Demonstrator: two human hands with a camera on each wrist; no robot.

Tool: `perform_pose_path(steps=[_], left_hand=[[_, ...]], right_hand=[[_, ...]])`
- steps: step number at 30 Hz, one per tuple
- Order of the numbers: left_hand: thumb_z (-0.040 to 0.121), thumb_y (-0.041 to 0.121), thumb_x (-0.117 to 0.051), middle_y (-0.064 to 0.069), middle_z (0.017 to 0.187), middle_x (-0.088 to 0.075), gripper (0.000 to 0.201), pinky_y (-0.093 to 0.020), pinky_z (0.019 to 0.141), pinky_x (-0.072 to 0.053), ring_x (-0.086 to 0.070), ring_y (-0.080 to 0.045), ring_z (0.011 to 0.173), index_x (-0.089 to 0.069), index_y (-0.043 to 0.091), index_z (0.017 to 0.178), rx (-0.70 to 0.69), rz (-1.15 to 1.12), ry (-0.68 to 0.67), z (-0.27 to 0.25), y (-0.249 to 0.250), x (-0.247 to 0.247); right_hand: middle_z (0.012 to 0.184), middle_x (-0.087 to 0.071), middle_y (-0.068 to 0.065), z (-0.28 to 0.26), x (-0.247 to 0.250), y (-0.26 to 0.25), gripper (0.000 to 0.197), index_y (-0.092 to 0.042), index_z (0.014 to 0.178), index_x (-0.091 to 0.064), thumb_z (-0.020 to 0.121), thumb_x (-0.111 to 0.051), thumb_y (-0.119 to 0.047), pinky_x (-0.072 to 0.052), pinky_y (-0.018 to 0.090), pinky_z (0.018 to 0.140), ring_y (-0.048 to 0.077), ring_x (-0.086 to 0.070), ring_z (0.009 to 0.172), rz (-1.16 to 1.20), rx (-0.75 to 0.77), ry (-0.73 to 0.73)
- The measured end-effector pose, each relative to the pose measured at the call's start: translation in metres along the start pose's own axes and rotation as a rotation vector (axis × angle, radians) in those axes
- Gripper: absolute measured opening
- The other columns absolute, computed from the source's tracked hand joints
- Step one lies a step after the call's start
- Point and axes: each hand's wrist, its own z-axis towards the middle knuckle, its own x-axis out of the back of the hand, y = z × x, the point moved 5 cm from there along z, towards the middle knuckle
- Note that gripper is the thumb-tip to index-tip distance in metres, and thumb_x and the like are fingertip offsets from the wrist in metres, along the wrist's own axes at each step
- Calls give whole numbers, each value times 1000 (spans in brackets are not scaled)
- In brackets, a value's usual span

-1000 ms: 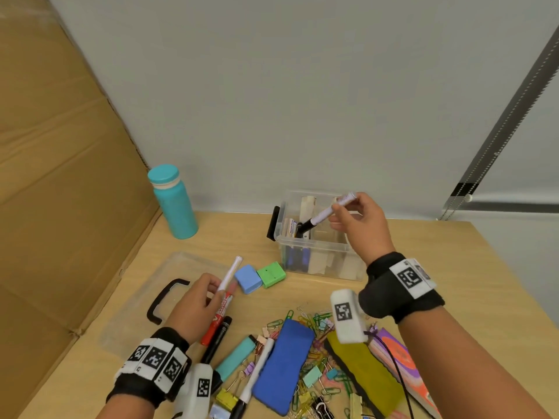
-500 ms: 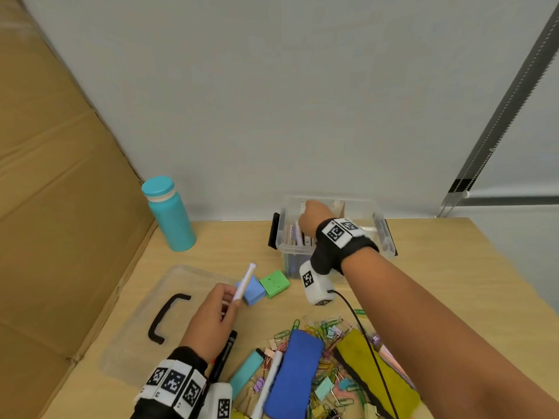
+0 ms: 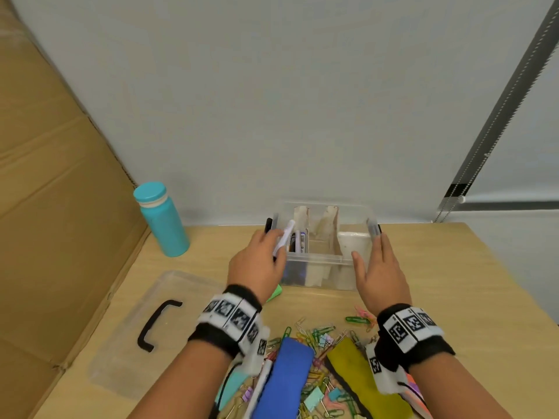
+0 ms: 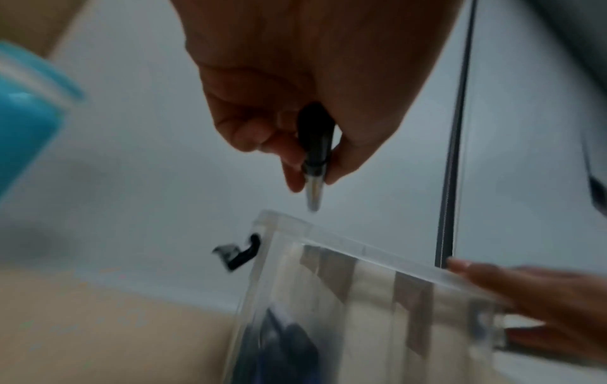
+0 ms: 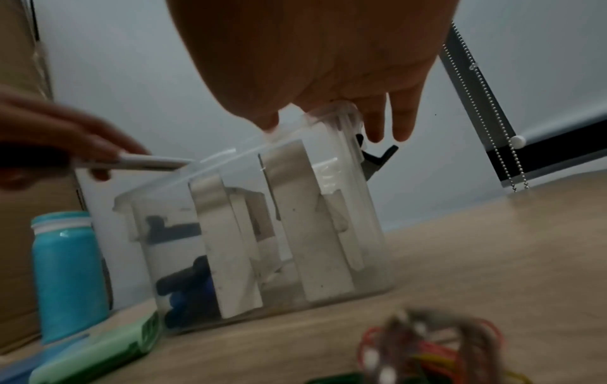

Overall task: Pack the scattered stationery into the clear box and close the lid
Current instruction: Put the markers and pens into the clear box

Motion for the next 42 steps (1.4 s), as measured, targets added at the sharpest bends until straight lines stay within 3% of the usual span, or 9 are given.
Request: perform_pose_path(steps=[4, 11, 14, 17, 20, 29, 33, 37, 42], left_hand=[[95, 20, -42, -7, 124, -50, 26, -33, 68, -46, -63, -24, 86, -54, 17, 119, 3, 372, -189, 51, 31, -24], [99, 19, -37, -11, 127, -56, 31, -40, 103, -39, -53, -28, 119, -60, 9, 117, 58, 417, -413, 85, 35, -57], [98, 13, -37, -14, 120, -61, 28, -37, 92, -46, -59, -29, 107, -62, 6, 111, 73, 272, -387, 74, 32, -39], [100, 23, -33, -8, 103, -68, 33, -31, 74, -46, -58, -21, 82, -64, 12, 104, 76, 44, -182, 47, 13, -6], [98, 28, -38, 1, 114, -67, 31, -32, 83, -49, -62, -18, 92, -62, 21, 117, 86, -91, -49, 5, -20, 18], [94, 31, -50, 11, 103, -66, 21, -24, 72, -47, -58, -5, 80, -62, 29, 110, 273, 3, -184, -113, -115, 24], [92, 39, -52, 17, 99, -59, 20, -21, 71, -48, -57, -1, 80, -59, 30, 109, 333, 45, -308, -145, -131, 10], [86, 47, -58, 11, 96, -56, 24, -27, 74, -51, -58, -7, 79, -53, 29, 101, 353, 83, -371, -152, -129, -1], [86, 49, -55, 2, 97, -61, 30, -31, 80, -51, -61, -17, 89, -54, 23, 100, 337, 328, -528, -152, -123, -12]], right_hand=[[160, -11, 10, -1, -5, 0, 71, -6, 151, -14, 96, -21, -51, -27, 39, 117, 25, -22, 145, -4, -11, 47], [160, -10, 9, -2, -3, -1, 71, -7, 152, -11, 96, -19, -51, -24, 39, 117, 24, -21, 145, -35, -17, 56], [160, -10, 9, -4, -3, 0, 72, -7, 152, -11, 96, -18, -52, -24, 39, 117, 24, -21, 145, -35, -17, 50], [160, -10, 10, -4, -4, -1, 72, -7, 152, -11, 96, -19, -51, -24, 40, 117, 24, -21, 145, -21, -5, 54], [160, -11, 11, -4, -6, 0, 71, -6, 151, -12, 96, -21, -50, -25, 41, 117, 25, -21, 145, 2, -1, 63], [159, -8, 16, -18, -3, -4, 68, -7, 151, -14, 97, -36, -42, -18, 53, 117, 39, -13, 144, 12, 15, 131], [156, -17, 13, -54, 10, -52, 56, -12, 143, -32, 93, -49, -31, -12, 49, 117, 36, -11, 145, 11, 288, 166], [118, -56, 1, -102, -11, -119, 21, -18, 110, -60, 92, -50, -20, -45, 42, 97, 21, -48, 113, 69, 688, -162], [109, -56, 7, -156, -68, -162, 18, -14, 103, -62, 93, -47, -12, -46, 40, 78, 26, -49, 102, -191, 859, -755]])
